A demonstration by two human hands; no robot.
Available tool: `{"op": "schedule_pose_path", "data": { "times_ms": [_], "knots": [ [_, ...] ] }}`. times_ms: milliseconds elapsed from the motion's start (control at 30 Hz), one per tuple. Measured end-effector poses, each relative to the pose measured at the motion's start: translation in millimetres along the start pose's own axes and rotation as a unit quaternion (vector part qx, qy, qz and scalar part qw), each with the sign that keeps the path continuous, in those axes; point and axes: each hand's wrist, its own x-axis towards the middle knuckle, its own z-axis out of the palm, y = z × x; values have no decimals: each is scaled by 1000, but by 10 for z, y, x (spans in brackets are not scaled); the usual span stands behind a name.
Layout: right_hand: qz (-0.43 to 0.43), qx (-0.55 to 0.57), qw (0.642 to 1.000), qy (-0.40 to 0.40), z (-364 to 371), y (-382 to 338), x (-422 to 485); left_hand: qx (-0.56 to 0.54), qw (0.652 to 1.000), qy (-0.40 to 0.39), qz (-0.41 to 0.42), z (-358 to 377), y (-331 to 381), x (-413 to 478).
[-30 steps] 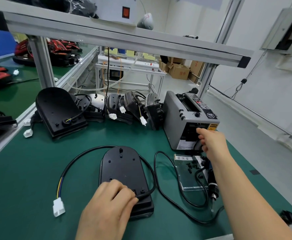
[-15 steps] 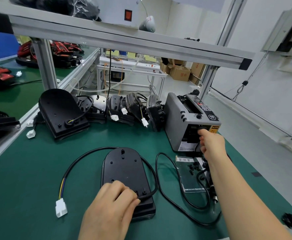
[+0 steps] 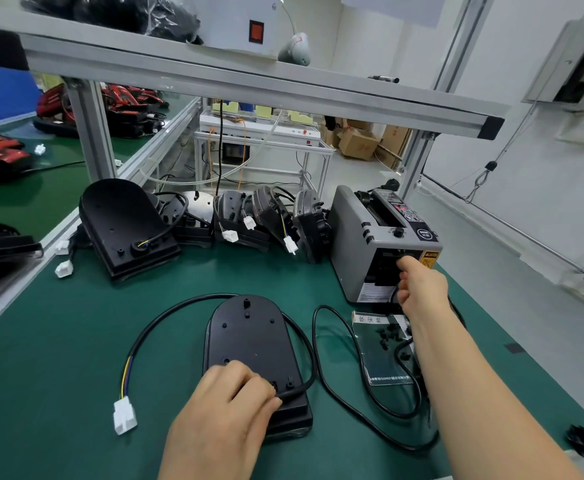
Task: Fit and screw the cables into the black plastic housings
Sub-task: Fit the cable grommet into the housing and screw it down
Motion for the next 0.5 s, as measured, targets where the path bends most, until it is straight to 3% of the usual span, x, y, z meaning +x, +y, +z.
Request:
{"op": "schedule_pose_path", "data": {
  "times_ms": [233, 367, 500],
  "knots": [
    [9, 34, 999, 4, -79, -9, -50, -6, 999, -33, -11, -56, 23, 4],
    [-33, -46, 985, -164, -182, 10, -330, -22, 997, -65, -33, -107, 52, 42],
    [-88, -154, 925, -336, -122, 109, -780, -62, 991, -79, -90, -163, 27, 103]
  ]
}}
